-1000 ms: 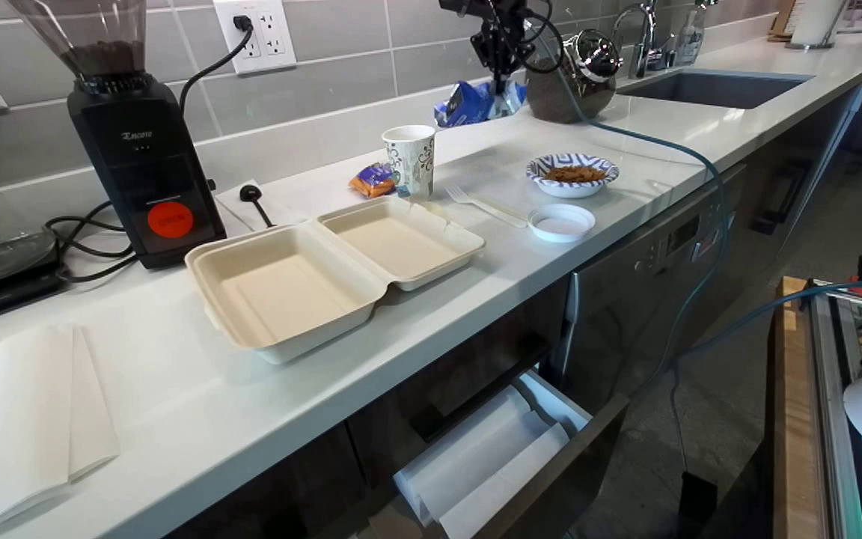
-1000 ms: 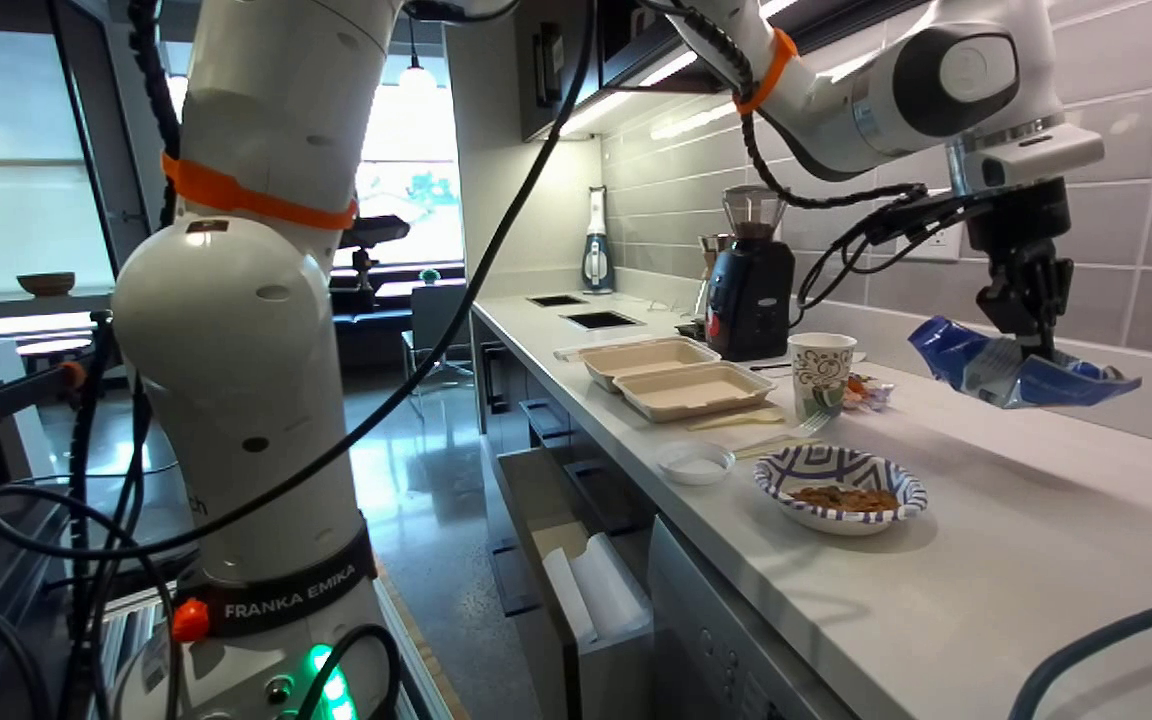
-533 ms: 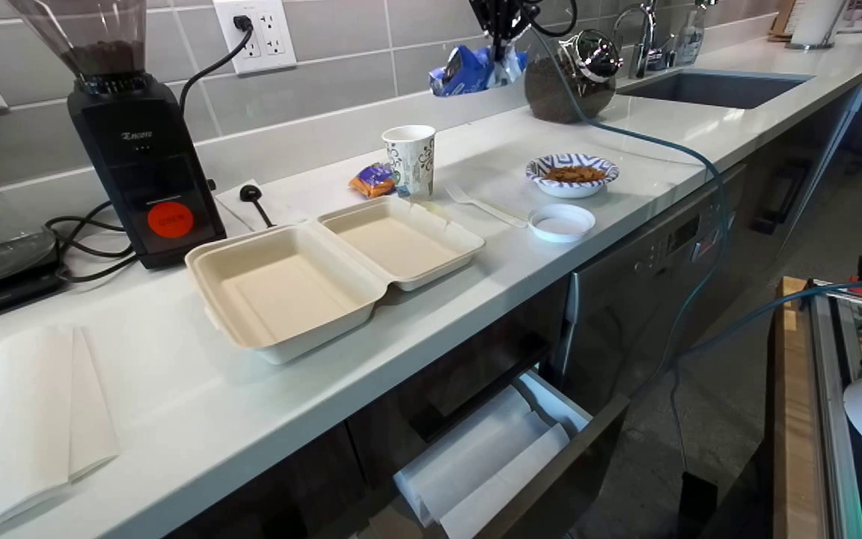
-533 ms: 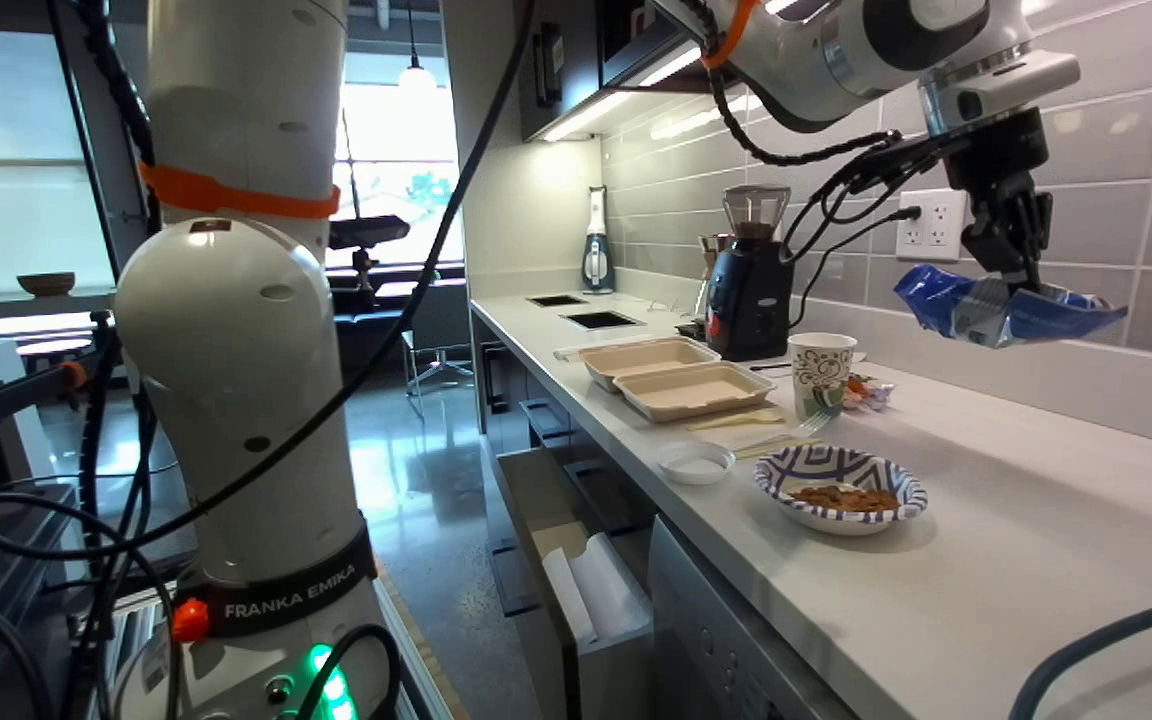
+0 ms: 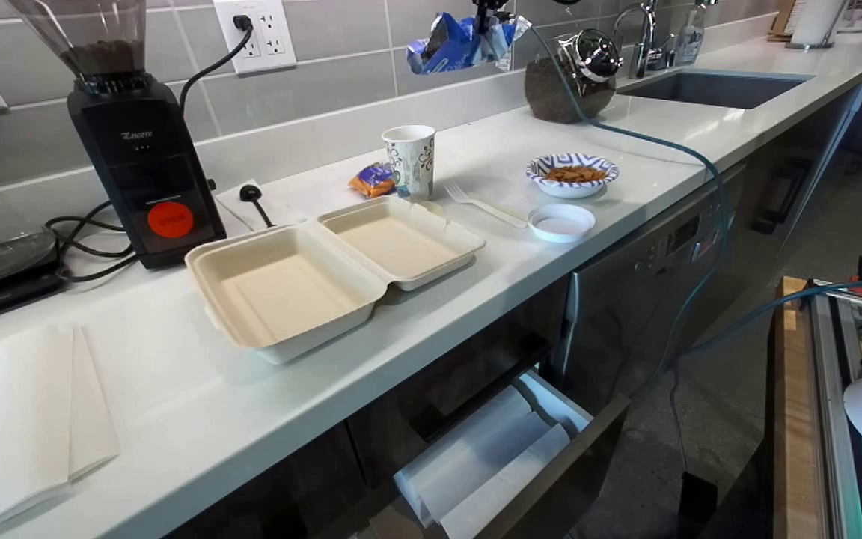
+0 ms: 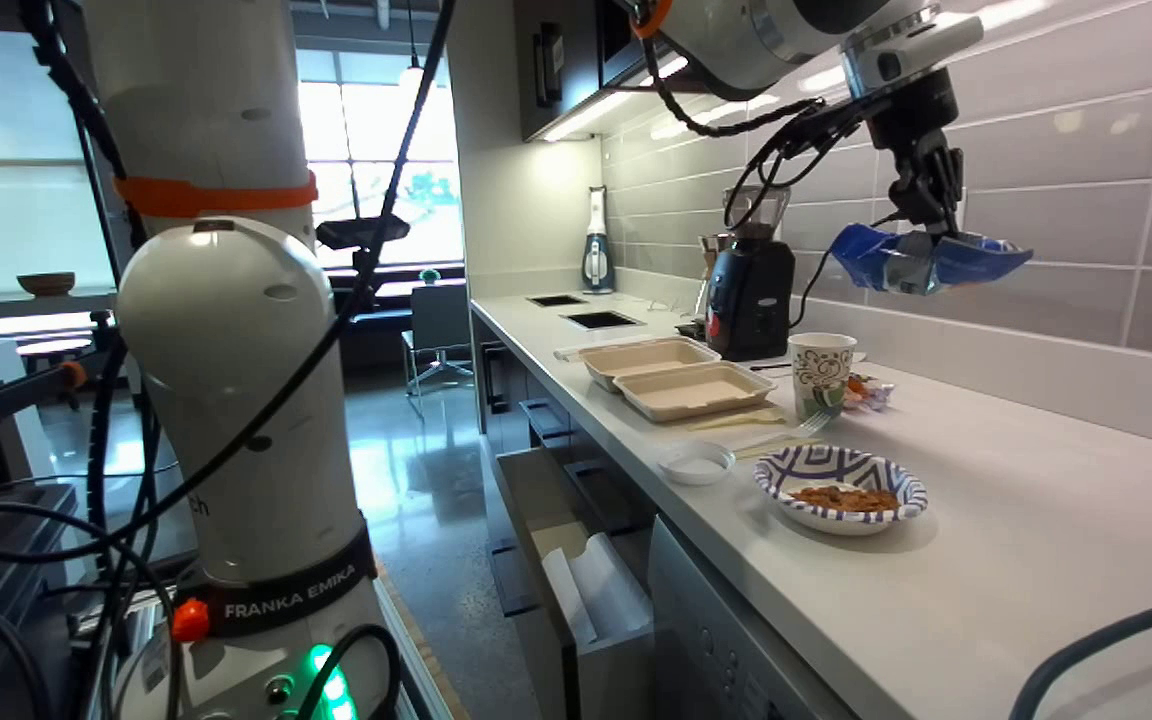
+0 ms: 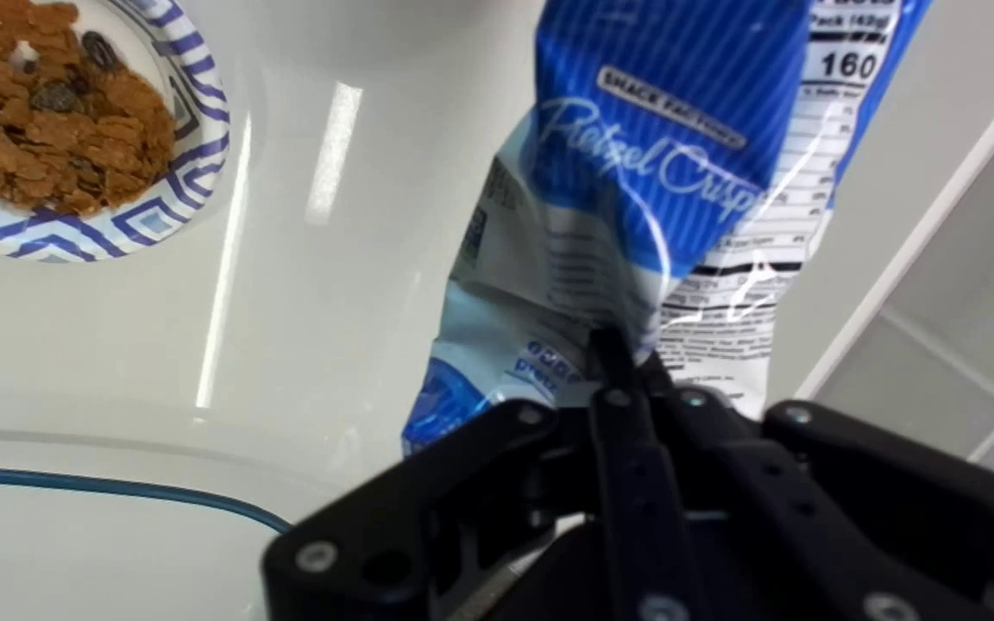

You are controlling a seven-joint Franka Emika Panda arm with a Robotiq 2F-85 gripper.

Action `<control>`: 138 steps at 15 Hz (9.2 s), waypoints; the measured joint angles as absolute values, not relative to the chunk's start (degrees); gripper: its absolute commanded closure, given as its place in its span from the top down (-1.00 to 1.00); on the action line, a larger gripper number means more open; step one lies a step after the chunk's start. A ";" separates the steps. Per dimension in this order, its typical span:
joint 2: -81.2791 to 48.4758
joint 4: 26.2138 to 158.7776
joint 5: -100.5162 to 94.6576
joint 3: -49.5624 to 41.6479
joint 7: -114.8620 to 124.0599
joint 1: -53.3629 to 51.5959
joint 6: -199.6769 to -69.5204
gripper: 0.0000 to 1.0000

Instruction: Pour the snacks out of the white and blue packet and into the food pack.

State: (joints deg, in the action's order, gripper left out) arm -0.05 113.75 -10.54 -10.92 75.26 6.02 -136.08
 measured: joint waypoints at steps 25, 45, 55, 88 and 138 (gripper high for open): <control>6.38 127.56 -26.32 0.36 73.10 4.98 -158.15 -0.99; 7.45 129.47 -37.88 4.85 67.46 3.51 -159.39 -0.99; 7.17 132.37 -37.36 6.70 65.13 -1.04 -163.12 -0.96; 2.81 126.61 -71.90 8.66 88.43 -1.99 -174.28 -0.99; 5.74 125.20 -7.98 11.42 46.31 1.34 -154.10 -0.99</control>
State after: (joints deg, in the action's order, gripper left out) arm 5.74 125.20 -7.98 11.42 46.31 1.34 -154.10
